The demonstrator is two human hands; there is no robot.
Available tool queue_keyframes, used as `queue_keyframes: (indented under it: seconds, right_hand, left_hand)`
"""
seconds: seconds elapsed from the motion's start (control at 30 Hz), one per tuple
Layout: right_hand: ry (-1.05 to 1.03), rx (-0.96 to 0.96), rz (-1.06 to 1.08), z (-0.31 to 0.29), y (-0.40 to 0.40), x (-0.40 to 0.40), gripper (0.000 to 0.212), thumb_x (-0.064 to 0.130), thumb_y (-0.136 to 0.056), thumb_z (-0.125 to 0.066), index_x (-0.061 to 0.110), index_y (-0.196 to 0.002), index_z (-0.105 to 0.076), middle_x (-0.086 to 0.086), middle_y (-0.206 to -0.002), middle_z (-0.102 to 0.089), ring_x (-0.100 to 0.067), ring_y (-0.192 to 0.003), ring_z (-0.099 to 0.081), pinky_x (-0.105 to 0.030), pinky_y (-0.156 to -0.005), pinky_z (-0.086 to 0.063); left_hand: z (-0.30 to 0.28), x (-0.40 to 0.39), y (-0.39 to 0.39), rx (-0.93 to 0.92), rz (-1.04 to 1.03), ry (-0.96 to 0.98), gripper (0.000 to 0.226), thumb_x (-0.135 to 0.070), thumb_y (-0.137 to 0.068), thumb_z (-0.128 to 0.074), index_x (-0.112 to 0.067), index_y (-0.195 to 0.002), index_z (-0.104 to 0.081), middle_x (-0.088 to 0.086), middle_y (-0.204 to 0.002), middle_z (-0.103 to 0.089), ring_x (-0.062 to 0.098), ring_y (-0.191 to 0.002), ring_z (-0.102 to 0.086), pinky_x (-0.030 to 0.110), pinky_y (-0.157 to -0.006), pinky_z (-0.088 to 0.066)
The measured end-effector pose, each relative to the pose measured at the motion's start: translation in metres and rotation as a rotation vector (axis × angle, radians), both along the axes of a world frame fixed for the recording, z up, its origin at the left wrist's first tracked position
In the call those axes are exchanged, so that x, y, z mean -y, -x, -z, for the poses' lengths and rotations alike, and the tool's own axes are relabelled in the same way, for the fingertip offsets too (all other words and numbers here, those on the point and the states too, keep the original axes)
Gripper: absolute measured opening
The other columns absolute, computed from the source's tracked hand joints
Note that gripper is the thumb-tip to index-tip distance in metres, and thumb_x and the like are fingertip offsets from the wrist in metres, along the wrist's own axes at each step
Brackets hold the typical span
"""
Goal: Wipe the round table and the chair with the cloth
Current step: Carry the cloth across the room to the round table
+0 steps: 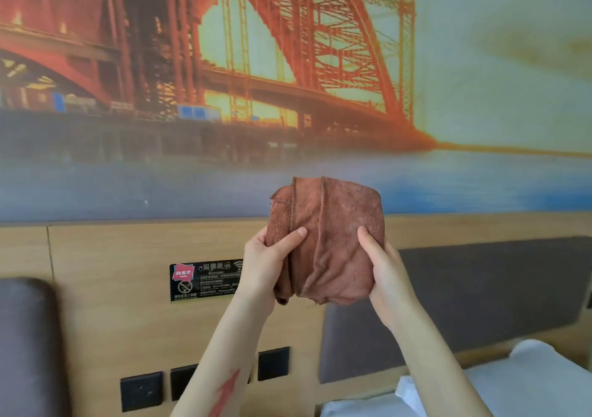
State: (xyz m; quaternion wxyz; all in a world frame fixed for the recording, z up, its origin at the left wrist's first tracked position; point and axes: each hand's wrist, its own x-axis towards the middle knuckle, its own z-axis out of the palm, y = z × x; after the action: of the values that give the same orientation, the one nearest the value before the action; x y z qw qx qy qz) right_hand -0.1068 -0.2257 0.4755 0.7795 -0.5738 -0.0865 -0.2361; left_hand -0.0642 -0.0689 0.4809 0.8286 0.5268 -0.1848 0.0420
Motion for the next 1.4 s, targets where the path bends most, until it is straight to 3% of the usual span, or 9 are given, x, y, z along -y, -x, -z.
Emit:
queue_keyframes:
  seconds: [0.17,0.3,0.43,0.6,0.87,1.0,1.13,1.23,1.4]
  right_hand:
    - [-0.04,-0.003,0.23,0.002,0.043,0.041,0.021,0.041,-0.071,-0.067,0.035,-0.09,-0.07,0.011,-0.1,-0.073,-0.01,-0.095,-0.068,-0.029,-0.076,-0.053]
    - [-0.031,0.017,0.442,0.0,0.091,0.065,0.022,0.046,-0.065,-0.066,0.044,-0.086,-0.07,0.016,-0.097,-0.073,-0.006,-0.092,-0.068,-0.022,-0.068,-0.055]
    - [-0.04,-0.01,0.65,0.007,0.145,0.078,0.032,0.047,-0.063,-0.067,0.038,-0.093,-0.069,0.013,-0.102,-0.072,-0.009,-0.098,-0.066,-0.026,-0.078,-0.054]
    - [-0.065,-0.023,0.815,0.017,0.213,0.077,0.04,0.044,-0.065,-0.065,0.03,-0.102,-0.066,0.01,-0.104,-0.072,-0.008,-0.098,-0.066,-0.02,-0.072,-0.055]
    - [-0.041,-0.045,0.992,0.026,0.328,0.073,0.036,0.044,-0.069,-0.063,0.033,-0.103,-0.066,0.01,-0.109,-0.071,-0.009,-0.102,-0.065,-0.021,-0.072,-0.055]
    - [-0.037,-0.038,1.079,0.024,0.394,0.075,0.034,0.044,-0.07,-0.062,0.034,-0.102,-0.066,0.01,-0.109,-0.071,-0.009,-0.102,-0.065,-0.029,-0.08,-0.053]
    - [-0.049,-0.017,1.174,0.026,0.481,0.075,0.034,0.043,-0.071,-0.06,0.033,-0.103,-0.065,0.012,-0.108,-0.071,-0.007,-0.101,-0.064,-0.025,-0.077,-0.053]
    - [-0.053,-0.025,1.237,0.03,0.565,0.074,0.03,0.041,-0.072,-0.059,0.034,-0.1,-0.065,0.013,-0.106,-0.071,-0.006,-0.101,-0.065,-0.028,-0.081,-0.051]
    - [-0.064,-0.091,1.349,0.039,0.722,0.068,0.029,0.042,-0.071,-0.062,0.036,-0.099,-0.066,0.012,-0.106,-0.071,-0.009,-0.101,-0.065,-0.032,-0.083,-0.051]
  left_hand:
    - [-0.001,0.053,0.016,-0.001,0.218,0.014,0.008,-0.012,-0.074,-0.073,-0.015,-0.079,-0.068,0.0,-0.073,-0.075,0.015,-0.067,-0.07,0.024,-0.057,-0.057]
    - [-0.003,0.096,0.035,0.01,0.452,0.032,0.009,-0.01,-0.073,-0.072,-0.019,-0.076,-0.072,0.001,-0.079,-0.076,0.016,-0.072,-0.071,0.024,-0.059,-0.056]
    - [0.004,0.128,0.067,0.003,0.638,0.028,0.01,-0.009,-0.073,-0.072,-0.019,-0.076,-0.074,0.003,-0.08,-0.076,0.015,-0.073,-0.071,0.024,-0.059,-0.057]
    - [0.016,0.155,0.114,-0.021,0.803,-0.024,0.012,-0.011,-0.073,-0.073,-0.019,-0.081,-0.073,0.005,-0.085,-0.076,0.021,-0.079,-0.071,0.034,-0.069,-0.057]
    - [0.026,0.184,0.211,0.017,1.003,-0.059,0.02,-0.017,-0.072,-0.074,-0.036,-0.077,-0.073,-0.008,-0.084,-0.076,0.01,-0.076,-0.072,0.021,-0.056,-0.054]
    - [0.024,0.202,0.274,0.005,1.083,-0.055,0.017,-0.014,-0.073,-0.074,-0.028,-0.082,-0.071,-0.01,-0.083,-0.076,0.009,-0.076,-0.071,0.019,-0.054,-0.055]
    - [0.024,0.219,0.361,0.03,1.175,-0.051,0.019,-0.013,-0.073,-0.074,-0.032,-0.077,-0.073,-0.011,-0.081,-0.076,0.008,-0.076,-0.071,0.019,-0.054,-0.055]
    - [0.03,0.229,0.443,0.034,1.241,-0.042,0.022,-0.014,-0.074,-0.073,-0.035,-0.073,-0.073,-0.011,-0.08,-0.076,0.008,-0.076,-0.071,0.019,-0.055,-0.054]
    - [0.048,0.242,0.603,-0.031,1.355,-0.076,0.015,-0.012,-0.075,-0.072,-0.026,-0.083,-0.072,-0.005,-0.084,-0.076,0.011,-0.079,-0.072,0.022,-0.06,-0.055]
